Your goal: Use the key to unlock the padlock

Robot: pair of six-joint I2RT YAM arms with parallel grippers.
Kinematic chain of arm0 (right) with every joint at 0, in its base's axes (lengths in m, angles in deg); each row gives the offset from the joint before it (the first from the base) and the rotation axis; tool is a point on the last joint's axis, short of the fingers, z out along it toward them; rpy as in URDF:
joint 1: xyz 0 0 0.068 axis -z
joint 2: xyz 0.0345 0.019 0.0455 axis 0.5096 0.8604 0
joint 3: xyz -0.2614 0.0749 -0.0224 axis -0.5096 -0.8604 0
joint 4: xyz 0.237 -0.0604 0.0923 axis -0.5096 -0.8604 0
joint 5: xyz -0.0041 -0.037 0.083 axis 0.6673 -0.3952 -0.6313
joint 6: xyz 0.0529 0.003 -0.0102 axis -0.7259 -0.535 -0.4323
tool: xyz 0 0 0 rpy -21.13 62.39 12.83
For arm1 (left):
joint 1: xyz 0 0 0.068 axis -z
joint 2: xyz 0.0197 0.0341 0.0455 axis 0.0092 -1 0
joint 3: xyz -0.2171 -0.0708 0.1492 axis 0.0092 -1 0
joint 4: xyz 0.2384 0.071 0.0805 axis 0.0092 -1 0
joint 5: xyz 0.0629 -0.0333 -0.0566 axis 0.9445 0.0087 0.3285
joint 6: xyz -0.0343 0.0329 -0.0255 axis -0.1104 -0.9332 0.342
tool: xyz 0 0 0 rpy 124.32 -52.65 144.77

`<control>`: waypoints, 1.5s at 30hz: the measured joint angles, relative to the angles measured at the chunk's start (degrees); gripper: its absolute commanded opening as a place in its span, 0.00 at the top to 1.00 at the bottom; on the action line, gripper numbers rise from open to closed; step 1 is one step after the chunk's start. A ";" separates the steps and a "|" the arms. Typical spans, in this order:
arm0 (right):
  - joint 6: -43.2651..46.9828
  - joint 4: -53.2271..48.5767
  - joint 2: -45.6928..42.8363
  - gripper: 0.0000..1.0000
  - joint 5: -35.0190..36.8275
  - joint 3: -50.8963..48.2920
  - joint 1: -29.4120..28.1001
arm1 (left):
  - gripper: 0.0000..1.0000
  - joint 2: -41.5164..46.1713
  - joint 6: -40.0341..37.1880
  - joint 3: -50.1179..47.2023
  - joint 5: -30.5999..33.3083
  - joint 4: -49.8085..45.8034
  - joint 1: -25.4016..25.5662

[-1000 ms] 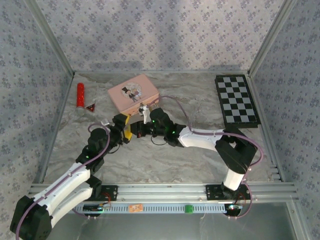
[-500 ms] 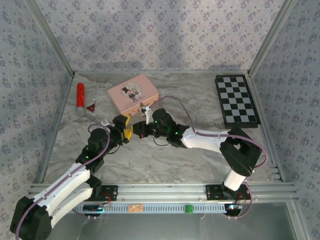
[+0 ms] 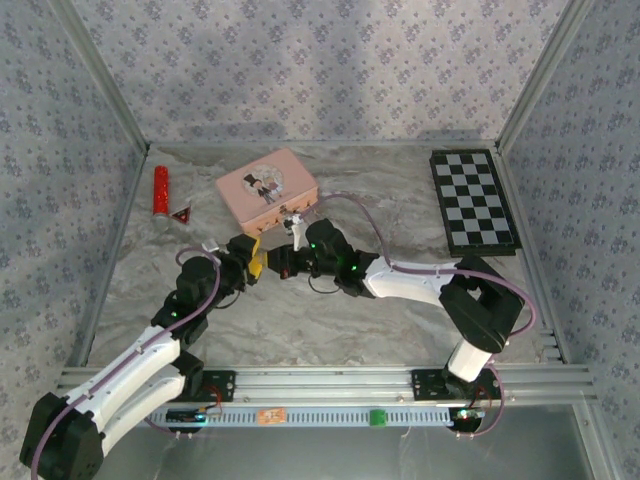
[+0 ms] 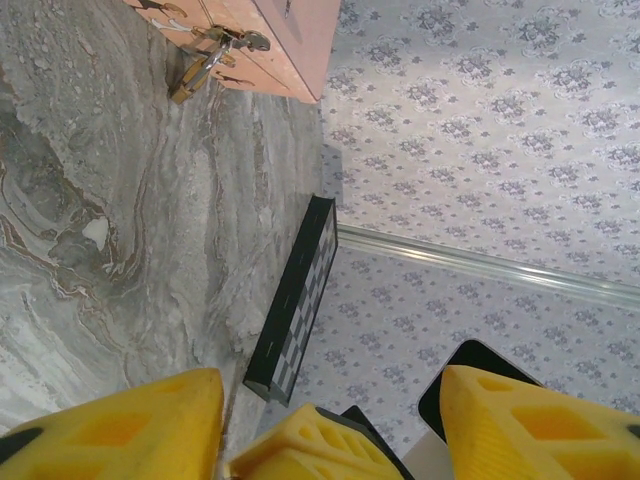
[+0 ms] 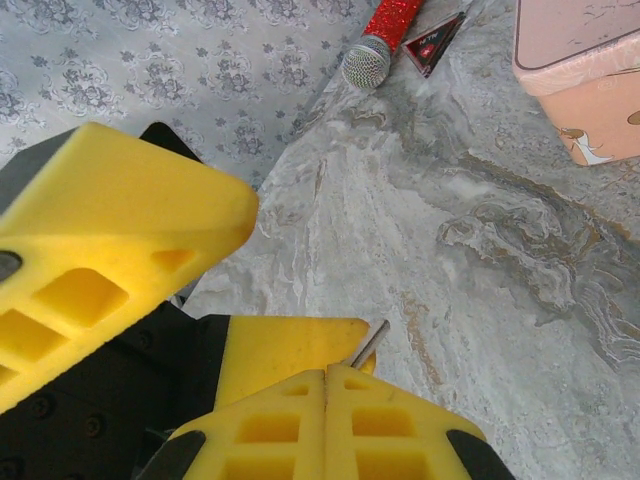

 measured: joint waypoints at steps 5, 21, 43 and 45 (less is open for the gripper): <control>0.00 0.00 0.00 1.00 0.00 0.00 0.00 | 0.45 0.00 0.00 0.00 -0.02 -0.02 0.00; 0.42 -0.33 -1.03 1.00 1.01 0.00 0.42 | 0.27 -0.24 -0.98 0.00 -0.72 -4.66 0.00; 4.70 -21.40 -16.02 1.00 5.18 4.26 5.90 | 0.07 -11.19 -45.81 5.64 -19.98 9.01 -2.62; 5.62 -25.24 -17.64 1.00 5.95 5.95 6.01 | 0.10 -10.01 -53.35 7.06 -20.50 7.93 -1.20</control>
